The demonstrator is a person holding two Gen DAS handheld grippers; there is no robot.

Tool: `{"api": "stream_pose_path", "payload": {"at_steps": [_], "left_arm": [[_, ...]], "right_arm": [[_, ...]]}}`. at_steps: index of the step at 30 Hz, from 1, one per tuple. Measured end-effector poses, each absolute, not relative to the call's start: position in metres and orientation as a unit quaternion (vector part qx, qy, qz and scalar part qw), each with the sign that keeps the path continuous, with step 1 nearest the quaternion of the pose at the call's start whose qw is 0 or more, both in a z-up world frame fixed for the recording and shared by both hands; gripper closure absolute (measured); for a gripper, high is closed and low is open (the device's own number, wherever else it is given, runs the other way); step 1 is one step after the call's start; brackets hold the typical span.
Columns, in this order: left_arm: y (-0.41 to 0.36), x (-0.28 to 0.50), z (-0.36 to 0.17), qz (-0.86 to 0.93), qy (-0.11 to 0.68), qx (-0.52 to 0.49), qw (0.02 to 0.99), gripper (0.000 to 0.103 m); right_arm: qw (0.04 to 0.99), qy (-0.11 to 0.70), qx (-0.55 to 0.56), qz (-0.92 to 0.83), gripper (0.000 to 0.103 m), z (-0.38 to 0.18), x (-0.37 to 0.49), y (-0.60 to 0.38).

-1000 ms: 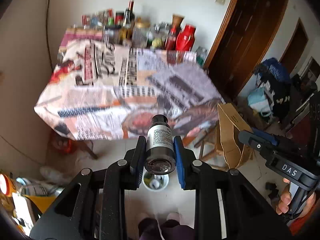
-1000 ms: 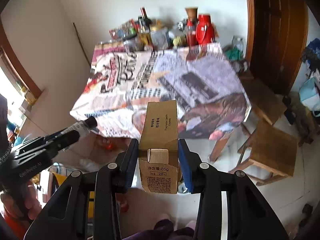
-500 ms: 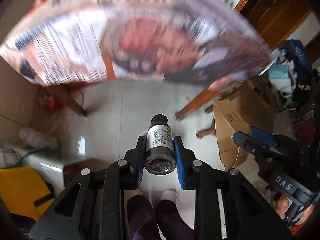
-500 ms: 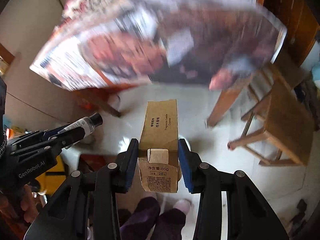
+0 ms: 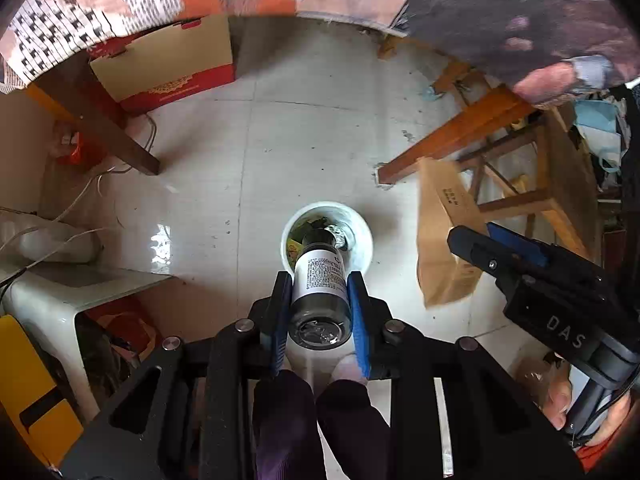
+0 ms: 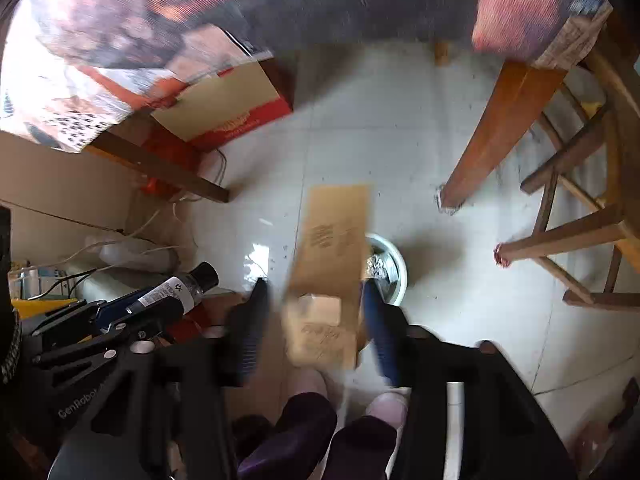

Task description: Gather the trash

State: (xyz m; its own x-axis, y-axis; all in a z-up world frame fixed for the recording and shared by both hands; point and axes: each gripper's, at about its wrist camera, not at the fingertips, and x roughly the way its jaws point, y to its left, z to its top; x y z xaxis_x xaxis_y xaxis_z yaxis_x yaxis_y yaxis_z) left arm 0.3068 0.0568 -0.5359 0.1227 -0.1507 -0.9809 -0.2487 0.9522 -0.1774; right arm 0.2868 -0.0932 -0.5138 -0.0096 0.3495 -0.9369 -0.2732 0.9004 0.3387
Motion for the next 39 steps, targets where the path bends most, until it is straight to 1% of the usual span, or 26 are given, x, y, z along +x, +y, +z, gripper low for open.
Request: {"api": "stream_pose_path", "payload": {"at_steps": [1,6,14,15,17,18,22,29,34,35,39], "left_arm": [[0.057,0.309,-0.540,0.033,0.662,-0.153,0.733,0.076],[0.050,0.321,-0.556,0.023,0.667,-0.149,0.730,0.076],[0.029,0.347,-0.566,-0.004,0.672,-0.142,0.727,0.076],[0.027,0.350,-0.565,-0.004,0.674,-0.142,0.725,0.075],[0.023,0.355,-0.564,0.007,0.685,-0.136,0.716,0.056],[0.021,0.358,-0.561,0.016,0.687,-0.130,0.715,0.055],[0.016,0.361,-0.536,0.024,0.683,-0.115,0.721,0.054],[0.006,0.343,-0.439,0.032,0.657,-0.104,0.746,0.054],[-0.004,0.305,-0.336,0.044,0.610,-0.113,0.783,0.054],[-0.005,0.300,-0.322,0.044,0.602,-0.117,0.788,0.054],[-0.007,0.266,-0.237,0.047,0.543,-0.137,0.827,0.054]], "right_arm": [[0.698,0.681,0.036,0.219,0.033,-0.520,0.288,-0.094],[0.687,0.692,0.060,0.214,0.033,-0.531,0.292,-0.104],[0.697,0.690,0.059,0.185,0.033,-0.519,0.296,-0.127],[0.700,0.688,0.059,0.182,0.033,-0.516,0.297,-0.129],[0.700,0.688,0.063,0.179,0.033,-0.510,0.300,-0.133],[0.699,0.689,0.065,0.179,0.033,-0.507,0.302,-0.136],[0.705,0.683,0.072,0.179,0.033,-0.479,0.305,-0.146],[0.724,0.659,0.071,0.193,0.033,-0.402,0.301,-0.155],[0.754,0.617,0.060,0.217,0.033,-0.314,0.286,-0.165],[0.761,0.608,0.057,0.221,0.033,-0.299,0.282,-0.166],[0.786,0.569,0.034,0.239,0.033,-0.231,0.258,-0.173]]}}
